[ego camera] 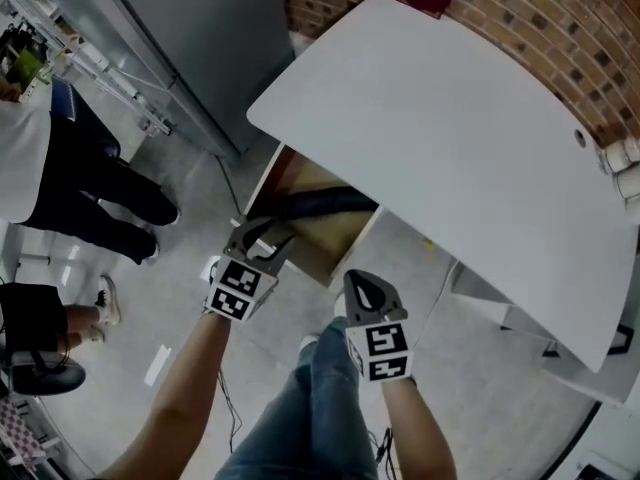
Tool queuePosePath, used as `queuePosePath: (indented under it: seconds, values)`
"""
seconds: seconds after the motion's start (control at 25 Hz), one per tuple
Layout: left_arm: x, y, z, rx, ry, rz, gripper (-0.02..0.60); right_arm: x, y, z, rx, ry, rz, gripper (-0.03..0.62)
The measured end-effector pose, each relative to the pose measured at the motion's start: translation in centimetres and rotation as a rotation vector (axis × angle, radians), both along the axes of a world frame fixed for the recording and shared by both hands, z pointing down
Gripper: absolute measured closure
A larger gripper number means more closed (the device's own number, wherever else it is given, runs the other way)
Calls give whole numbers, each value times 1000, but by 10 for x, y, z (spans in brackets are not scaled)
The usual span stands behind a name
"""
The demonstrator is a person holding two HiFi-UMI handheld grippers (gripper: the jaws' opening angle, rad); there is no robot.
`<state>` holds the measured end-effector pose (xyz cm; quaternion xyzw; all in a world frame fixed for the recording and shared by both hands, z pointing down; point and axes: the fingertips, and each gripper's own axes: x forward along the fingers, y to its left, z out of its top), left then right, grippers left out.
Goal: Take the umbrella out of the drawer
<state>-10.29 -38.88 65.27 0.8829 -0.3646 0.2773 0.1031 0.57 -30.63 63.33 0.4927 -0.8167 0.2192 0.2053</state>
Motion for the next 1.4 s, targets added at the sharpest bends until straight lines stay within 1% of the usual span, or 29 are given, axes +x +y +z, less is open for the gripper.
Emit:
queuePosePath:
  seconds: [0.08,0.16,0.2,0.32,0.44,0.64,0.76,0.92,1.0,1.16,1.28,1.32,1.4]
  values:
    - [8,-13,18,-2,-31,28,396,8,-10,12,-2,-15,31,603]
    - [16,-23,40,-22,-62,64,381,16,-18,26,0,-20,65,603]
    - [19,-26,52,-38,-83,85,360,19,-20,33,-2,-21,80,602]
    - [26,-34,91,-72,-186,157,304,25,-23,51,-25,-31,116,603]
    - [30,-44,120,-75,-277,198,285,27,-25,64,-39,-36,122,603]
    - [32,-63,154,-65,-386,241,271,28,-28,81,-50,-38,108,603]
    - [36,-76,168,-71,-415,256,267,33,-36,88,-45,-40,104,603]
    - [42,-88,189,-116,-439,280,265,33,-43,98,-39,-36,78,603]
    - [47,-94,196,-117,-456,314,262,32,-46,105,-39,-33,62,602]
    - [54,-98,216,-123,-521,375,256,33,-46,118,-52,-33,51,602]
    - [54,-100,223,-127,-552,369,258,33,-42,123,-65,-48,49,603]
    - [54,-101,223,-126,-555,367,260,32,-41,124,-69,-49,45,603]
    - [54,-101,223,-129,-557,379,291,31,-39,125,-71,-45,35,603]
